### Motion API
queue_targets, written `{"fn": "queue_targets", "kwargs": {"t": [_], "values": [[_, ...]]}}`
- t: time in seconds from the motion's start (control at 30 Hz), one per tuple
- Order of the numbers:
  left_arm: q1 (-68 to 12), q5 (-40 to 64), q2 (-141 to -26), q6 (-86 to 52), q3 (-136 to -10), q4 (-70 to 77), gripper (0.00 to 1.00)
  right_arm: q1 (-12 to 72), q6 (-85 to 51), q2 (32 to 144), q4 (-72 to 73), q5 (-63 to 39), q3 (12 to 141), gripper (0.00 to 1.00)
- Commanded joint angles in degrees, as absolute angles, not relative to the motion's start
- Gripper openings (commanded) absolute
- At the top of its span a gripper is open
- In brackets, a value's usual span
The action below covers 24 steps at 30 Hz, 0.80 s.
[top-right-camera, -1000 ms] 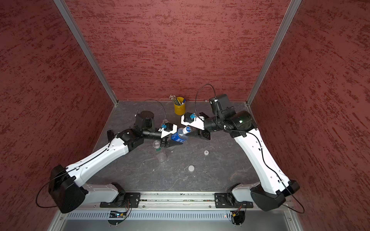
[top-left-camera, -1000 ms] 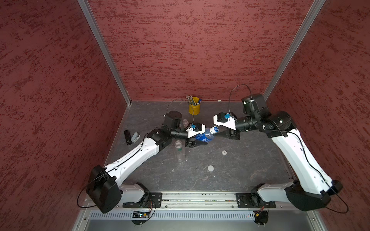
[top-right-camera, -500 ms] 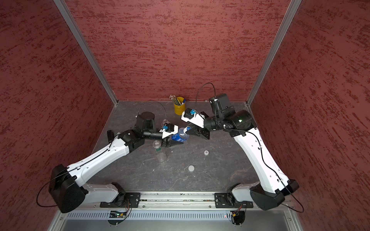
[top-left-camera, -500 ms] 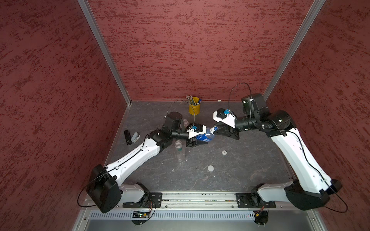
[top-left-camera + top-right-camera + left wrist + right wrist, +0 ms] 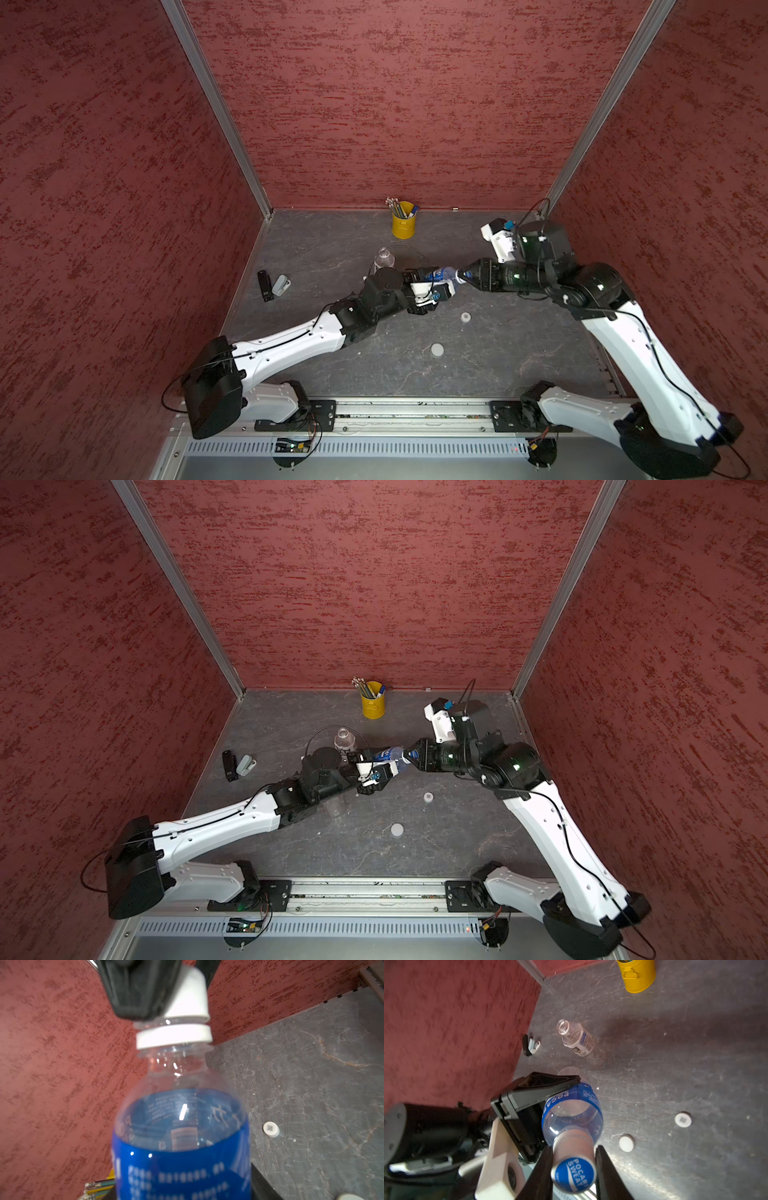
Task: Screw on the bottle caps
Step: Screw the bottle cap onto the plastic bottle.
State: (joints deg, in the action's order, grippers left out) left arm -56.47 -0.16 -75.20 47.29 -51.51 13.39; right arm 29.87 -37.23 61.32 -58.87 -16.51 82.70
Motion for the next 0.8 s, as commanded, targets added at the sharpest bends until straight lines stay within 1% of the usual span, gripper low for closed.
{"fn": "queue_targets", "kwargs": {"t": [0.0, 0.1, 0.13, 0.17, 0.2, 0.27, 0.37, 0.4, 0.47, 0.53, 0.57, 0.6, 0.7, 0.77], "values": [[-61.61, 0.54, -76.44, 56.93, -51.44, 26.87, 0.56, 29.44, -62.96, 60.04, -44.82, -7.38, 77.53, 0.19], [-62.58, -1.23, -78.11, 58.53, -51.33, 29.53, 0.56, 29.44, -67.66, 60.63, -46.48, -7.60, 77.47, 0.23], [-62.29, -1.26, -78.22, 57.17, -51.25, 29.44, 0.56, 29.44, -67.24, 60.88, -46.85, -7.69, 77.75, 0.27], [-61.70, -0.76, -77.98, 55.15, -51.08, 29.26, 0.56, 29.44, -65.81, 61.00, -46.95, -7.50, 78.16, 0.32], [-60.39, 0.95, -77.41, 52.33, -50.98, 28.05, 0.56, 29.23, -63.15, 60.95, -46.98, -7.28, 78.83, 0.38], [-57.47, 5.85, -75.81, 47.25, -51.85, 19.97, 0.56, 29.09, -54.08, 60.46, -45.37, -6.51, 80.07, 0.50], [-52.69, 15.66, -73.44, 42.53, -52.97, 9.39, 0.56, 29.00, -33.92, 58.76, -42.82, -7.17, 80.95, 0.64], [-51.15, 18.68, -72.75, 41.60, -52.92, 6.78, 0.56, 28.93, -26.62, 58.09, -42.50, -8.02, 81.29, 0.65], [-48.00, 23.75, -71.28, 39.80, -52.72, 3.33, 0.56, 28.95, -18.05, 57.24, -43.63, -7.36, 82.87, 0.63], [-44.74, 29.45, -70.05, 38.11, -52.30, 1.54, 0.56, 28.97, -7.10, 57.82, -45.70, -12.81, 84.86, 0.67], [-43.17, 31.99, -69.80, 37.51, -52.57, 0.18, 0.56, 28.98, -1.25, 58.61, -47.77, -17.50, 86.14, 0.70], [-41.87, 34.51, -69.70, 37.36, -53.13, -1.83, 0.56, 28.93, 3.98, 59.49, -50.06, -21.41, 87.03, 0.70], [-39.24, 39.61, -70.35, 38.03, -55.72, -7.76, 0.56, 28.98, 16.14, 61.92, -55.08, -26.91, 88.73, 0.68], [-38.31, 41.86, -70.57, 38.24, -56.46, -9.15, 0.56, 28.99, 25.57, 62.81, -57.95, -30.53, 89.15, 0.67]]}}
